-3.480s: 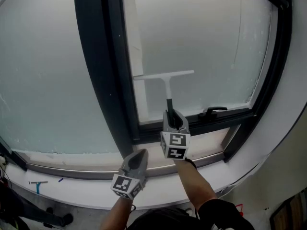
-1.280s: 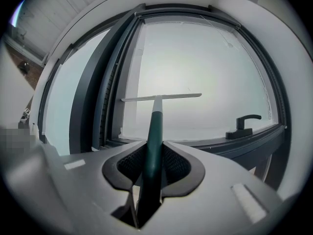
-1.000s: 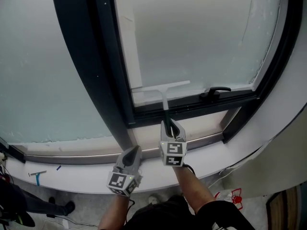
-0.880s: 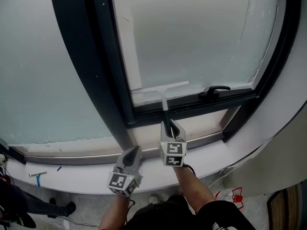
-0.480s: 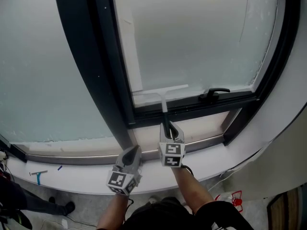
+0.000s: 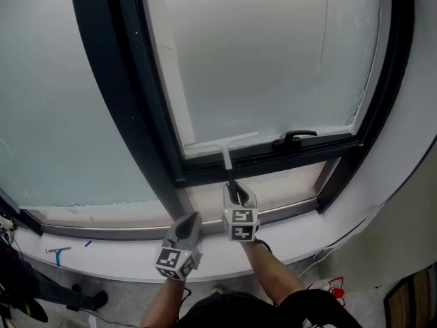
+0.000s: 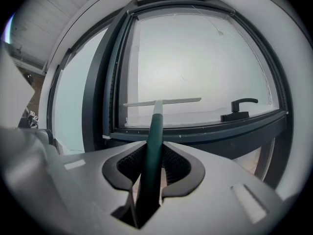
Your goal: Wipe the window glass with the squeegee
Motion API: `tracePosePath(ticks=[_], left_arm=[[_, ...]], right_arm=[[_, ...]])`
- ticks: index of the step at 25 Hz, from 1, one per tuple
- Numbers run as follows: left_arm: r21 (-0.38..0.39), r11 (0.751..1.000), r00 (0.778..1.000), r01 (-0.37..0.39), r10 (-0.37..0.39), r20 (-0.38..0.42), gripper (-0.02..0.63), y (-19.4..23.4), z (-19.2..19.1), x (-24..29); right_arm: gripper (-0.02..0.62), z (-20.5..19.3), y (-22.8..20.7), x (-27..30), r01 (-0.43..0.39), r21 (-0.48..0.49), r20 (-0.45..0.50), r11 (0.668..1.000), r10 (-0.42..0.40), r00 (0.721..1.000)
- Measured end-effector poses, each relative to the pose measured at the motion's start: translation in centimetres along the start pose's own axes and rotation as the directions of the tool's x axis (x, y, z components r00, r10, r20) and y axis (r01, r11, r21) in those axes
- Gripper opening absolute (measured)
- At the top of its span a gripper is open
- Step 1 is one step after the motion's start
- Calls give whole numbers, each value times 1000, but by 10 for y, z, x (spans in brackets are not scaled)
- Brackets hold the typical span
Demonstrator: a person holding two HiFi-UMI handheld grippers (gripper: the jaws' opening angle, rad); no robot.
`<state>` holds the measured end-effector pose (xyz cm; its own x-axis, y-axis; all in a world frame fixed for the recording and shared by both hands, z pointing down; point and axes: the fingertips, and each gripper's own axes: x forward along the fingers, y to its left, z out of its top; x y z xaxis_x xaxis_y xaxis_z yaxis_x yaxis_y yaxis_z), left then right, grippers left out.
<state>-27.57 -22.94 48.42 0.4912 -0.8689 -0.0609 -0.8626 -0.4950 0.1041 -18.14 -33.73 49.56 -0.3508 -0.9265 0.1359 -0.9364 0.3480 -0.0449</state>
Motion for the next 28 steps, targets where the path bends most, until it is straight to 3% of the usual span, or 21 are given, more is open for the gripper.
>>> tracePosePath(ticks=[8,16,21,28], left_arm=[[-4,998,997,-60,60,47,-2,-35,7,-14],[12,996,995,-84,84,45,-2,-80,11,-38],[-15,991,989,-131,131,61,-2,-108,2,-48],[-54,985,985,-162,165,52,-2,-161,-21,-77]], right_arm=[[95,26,-13,-68,-120,-34,74,992,123,990],[95,43,-91,-171,-152,-85,131,985,162,978],[95,39,-128,-234,-174,-102,159,979,189,969],[95,1,-183,-309,-188,-69,131,980,196,972]])
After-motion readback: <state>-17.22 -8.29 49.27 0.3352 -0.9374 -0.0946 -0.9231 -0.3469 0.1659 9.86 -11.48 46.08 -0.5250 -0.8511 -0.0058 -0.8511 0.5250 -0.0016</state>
